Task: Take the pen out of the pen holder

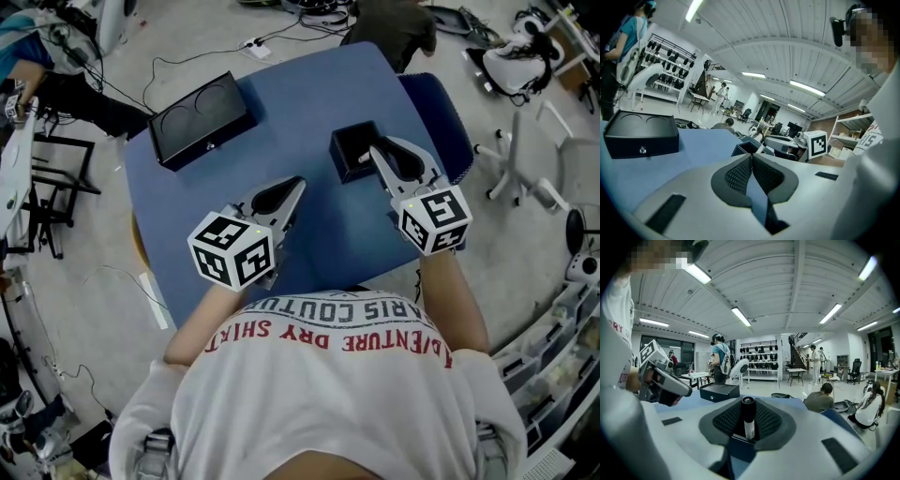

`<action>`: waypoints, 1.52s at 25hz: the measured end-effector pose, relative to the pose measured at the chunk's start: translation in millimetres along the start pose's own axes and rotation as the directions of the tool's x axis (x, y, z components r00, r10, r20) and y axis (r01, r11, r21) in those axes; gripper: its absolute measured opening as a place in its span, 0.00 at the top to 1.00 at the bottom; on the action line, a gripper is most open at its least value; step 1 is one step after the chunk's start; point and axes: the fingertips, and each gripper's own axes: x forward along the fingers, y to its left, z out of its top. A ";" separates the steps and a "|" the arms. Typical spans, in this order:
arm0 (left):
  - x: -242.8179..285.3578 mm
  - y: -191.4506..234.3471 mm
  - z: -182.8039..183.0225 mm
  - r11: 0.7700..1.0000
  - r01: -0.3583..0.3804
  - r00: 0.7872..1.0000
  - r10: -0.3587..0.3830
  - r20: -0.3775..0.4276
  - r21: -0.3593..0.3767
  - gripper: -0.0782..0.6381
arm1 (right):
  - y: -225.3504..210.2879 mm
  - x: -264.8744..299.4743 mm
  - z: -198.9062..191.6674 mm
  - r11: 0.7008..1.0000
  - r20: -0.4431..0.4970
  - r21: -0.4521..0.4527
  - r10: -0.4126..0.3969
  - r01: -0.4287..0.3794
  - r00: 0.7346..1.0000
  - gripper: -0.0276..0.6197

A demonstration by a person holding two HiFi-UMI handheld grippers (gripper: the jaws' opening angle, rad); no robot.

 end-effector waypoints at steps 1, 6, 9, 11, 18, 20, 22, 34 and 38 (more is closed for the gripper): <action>-2.5 -0.9 0.5 1.000 -0.001 1.000 0.001 0.003 0.002 0.85 | 0.5 -1.0 4.2 1.000 0.009 -0.004 -0.003 0.003 1.000 0.82; -19.0 -8.3 3.2 1.000 -0.002 1.000 0.002 0.018 0.018 0.85 | 6.9 -11.5 26.1 1.000 0.054 -0.021 -0.020 0.021 0.998 0.82; -29.3 -13.8 3.5 1.000 0.001 1.000 -0.002 0.030 0.030 0.85 | 14.0 -20.3 38.5 0.999 0.080 -0.040 -0.029 0.033 0.996 0.82; -35.1 -18.1 4.0 0.999 0.007 0.999 -0.009 0.039 0.040 0.85 | 19.1 -27.1 46.6 0.998 0.098 -0.052 -0.035 0.040 0.995 0.82; -60.9 -37.3 4.3 0.997 0.024 0.997 -0.029 0.065 0.077 0.85 | 43.5 -61.8 69.3 0.995 0.150 -0.076 -0.053 0.065 0.987 0.82; -69.5 -42.6 3.7 0.996 0.030 0.997 -0.036 0.070 0.089 0.85 | 52.8 -72.3 73.2 0.994 0.158 -0.079 -0.058 0.071 0.986 0.82; -77.4 -47.9 2.0 0.994 0.037 0.996 -0.044 0.072 0.100 0.85 | 62.1 -82.7 74.9 0.994 0.166 -0.078 -0.063 0.077 0.984 0.82; -98.1 -73.1 -16.9 0.986 0.089 0.994 -0.098 0.058 0.141 0.85 | 115.9 -136.3 57.0 0.998 0.183 -0.022 -0.058 0.063 0.981 0.82; -103.0 -79.6 -19.8 0.983 0.111 0.992 -0.120 0.051 0.147 0.85 | 127.8 -144.3 47.7 0.998 0.182 -0.005 -0.062 0.064 0.981 0.82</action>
